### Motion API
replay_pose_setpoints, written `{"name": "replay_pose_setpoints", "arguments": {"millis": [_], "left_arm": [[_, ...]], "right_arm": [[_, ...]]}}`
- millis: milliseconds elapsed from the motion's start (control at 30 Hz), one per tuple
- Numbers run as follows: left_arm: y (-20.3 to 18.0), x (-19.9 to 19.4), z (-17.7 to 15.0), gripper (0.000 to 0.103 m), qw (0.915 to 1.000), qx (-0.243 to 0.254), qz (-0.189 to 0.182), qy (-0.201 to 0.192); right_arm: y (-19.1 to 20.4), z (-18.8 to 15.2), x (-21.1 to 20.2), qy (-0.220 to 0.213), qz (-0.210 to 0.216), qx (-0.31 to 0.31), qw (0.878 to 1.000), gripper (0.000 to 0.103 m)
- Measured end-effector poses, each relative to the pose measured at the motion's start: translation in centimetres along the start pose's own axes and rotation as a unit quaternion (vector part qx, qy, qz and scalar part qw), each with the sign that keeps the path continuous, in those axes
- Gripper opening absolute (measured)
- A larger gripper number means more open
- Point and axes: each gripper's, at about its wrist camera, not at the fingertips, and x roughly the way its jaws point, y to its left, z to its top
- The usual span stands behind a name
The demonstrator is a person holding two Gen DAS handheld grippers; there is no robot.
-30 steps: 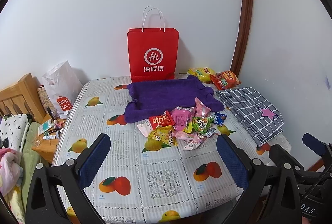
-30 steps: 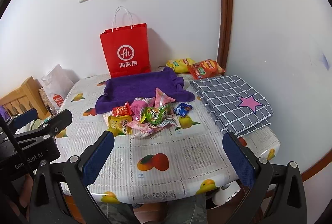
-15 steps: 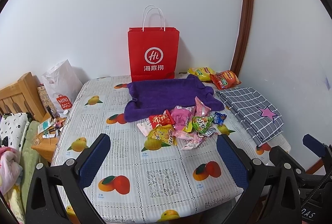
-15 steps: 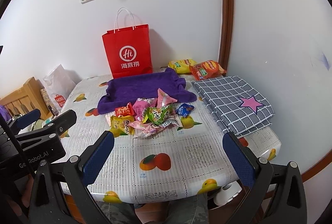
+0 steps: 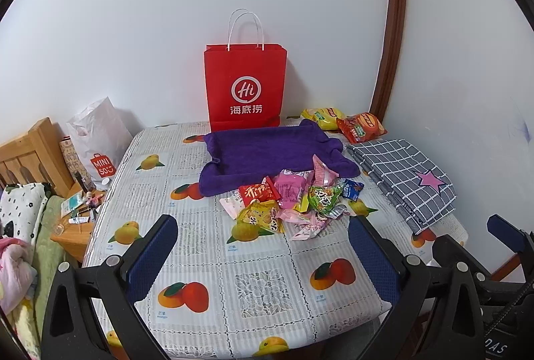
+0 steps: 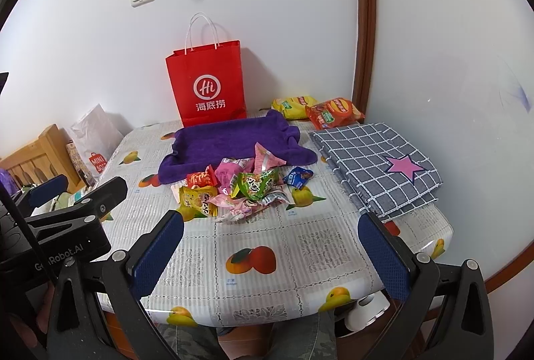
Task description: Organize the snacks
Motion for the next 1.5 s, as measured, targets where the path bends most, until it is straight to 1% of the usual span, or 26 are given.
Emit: {"name": "replay_pose_setpoints", "arguments": {"millis": [1167, 1500], "left_arm": [[-0.04, -0.01, -0.07, 0.103, 1.0, 0.0, 0.0, 0.0], [-0.04, -0.01, -0.17, 0.103, 1.0, 0.0, 0.0, 0.0]], "right_arm": [[0.11, -0.58, -0.67, -0.009, 0.007, 0.001, 1.0, 0.103], [-0.07, -0.76, -0.33, -0.008, 0.013, 0.005, 1.0, 0.103]]}}
